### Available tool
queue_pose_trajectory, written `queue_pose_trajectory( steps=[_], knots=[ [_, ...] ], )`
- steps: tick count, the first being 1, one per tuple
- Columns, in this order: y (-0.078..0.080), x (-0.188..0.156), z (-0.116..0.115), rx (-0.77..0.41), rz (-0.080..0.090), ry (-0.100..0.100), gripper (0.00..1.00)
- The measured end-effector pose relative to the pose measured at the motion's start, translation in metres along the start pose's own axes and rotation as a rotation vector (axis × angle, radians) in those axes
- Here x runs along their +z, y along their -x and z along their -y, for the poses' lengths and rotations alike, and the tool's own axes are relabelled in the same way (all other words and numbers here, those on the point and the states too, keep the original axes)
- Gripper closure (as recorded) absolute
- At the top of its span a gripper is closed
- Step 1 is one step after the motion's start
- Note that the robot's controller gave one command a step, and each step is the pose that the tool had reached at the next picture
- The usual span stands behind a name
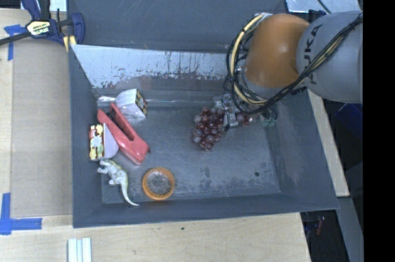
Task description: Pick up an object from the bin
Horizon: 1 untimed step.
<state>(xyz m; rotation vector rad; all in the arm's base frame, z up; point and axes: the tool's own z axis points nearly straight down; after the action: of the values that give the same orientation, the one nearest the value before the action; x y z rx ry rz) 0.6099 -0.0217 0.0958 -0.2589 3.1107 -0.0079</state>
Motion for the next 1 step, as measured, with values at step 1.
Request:
queue_pose_trajectory(
  steps=[1],
  knots=[
    [0.0012,-0.0379,0.0004,0.0,0.001,0.0,1.0]
  ],
)
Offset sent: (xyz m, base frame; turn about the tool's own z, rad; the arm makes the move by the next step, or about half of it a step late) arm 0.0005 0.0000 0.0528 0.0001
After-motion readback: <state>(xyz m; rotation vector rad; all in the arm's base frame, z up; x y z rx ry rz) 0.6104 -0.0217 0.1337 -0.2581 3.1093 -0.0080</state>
